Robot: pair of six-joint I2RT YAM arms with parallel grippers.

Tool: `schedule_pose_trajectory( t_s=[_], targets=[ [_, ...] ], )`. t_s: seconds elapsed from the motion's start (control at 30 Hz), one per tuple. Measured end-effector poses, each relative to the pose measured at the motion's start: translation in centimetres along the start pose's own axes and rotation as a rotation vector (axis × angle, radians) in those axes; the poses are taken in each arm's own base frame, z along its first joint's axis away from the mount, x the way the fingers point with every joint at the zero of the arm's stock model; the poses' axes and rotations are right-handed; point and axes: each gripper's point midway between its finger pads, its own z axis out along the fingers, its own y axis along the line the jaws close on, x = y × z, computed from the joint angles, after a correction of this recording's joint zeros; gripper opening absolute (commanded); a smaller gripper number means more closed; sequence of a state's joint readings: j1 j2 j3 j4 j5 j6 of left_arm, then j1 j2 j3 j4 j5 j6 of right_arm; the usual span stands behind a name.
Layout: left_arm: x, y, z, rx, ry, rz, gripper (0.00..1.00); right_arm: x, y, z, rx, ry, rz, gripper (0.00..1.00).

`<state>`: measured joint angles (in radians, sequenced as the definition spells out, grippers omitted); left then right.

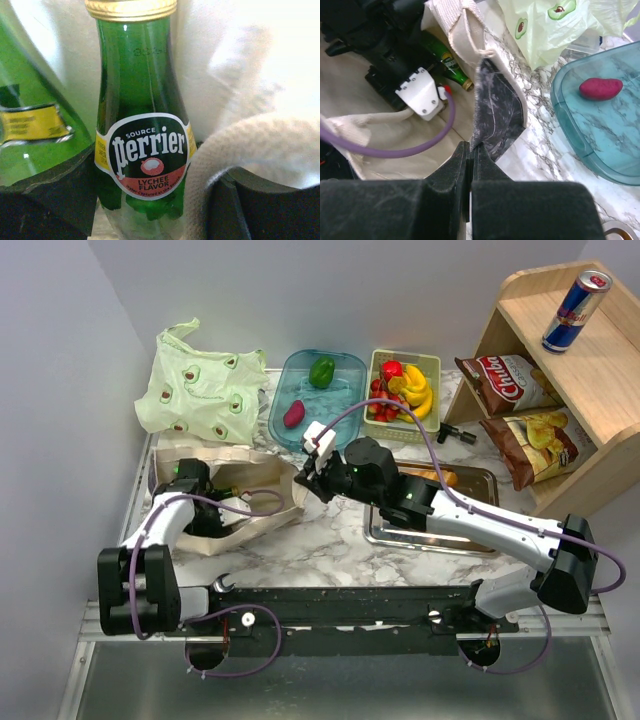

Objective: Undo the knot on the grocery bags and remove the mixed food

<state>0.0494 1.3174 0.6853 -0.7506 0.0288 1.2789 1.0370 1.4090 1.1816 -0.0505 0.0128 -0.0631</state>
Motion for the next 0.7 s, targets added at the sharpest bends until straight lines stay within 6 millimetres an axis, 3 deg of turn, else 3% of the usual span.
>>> schedule_pose_trajectory(
  t_s=[0.1, 0.3, 0.57, 0.7],
  targets=[
    [-1.4, -0.7, -1.2, -0.009, -0.100, 0.009, 0.00, -0.1, -0.1, 0.0, 0.002, -0.003, -0.008, 0.01],
    [-5.5, -1.9, -6.6, -0.041, -0.343, 0.043, 0.00, -0.2, -0.2, -0.1, 0.004, -0.006, -0.008, 0.01],
    [-9.6, -2.4, -12.2, -0.061, -0.579, 0.012, 0.00, -0.4, -0.2, -0.1, 0.004, -0.011, -0.007, 0.01],
    [-11.6, -1.7, -15.0, -0.072, -0.695, -0.043, 0.00, -0.4, -0.2, -0.1, 0.002, -0.011, -0.005, 0.01]
  ],
)
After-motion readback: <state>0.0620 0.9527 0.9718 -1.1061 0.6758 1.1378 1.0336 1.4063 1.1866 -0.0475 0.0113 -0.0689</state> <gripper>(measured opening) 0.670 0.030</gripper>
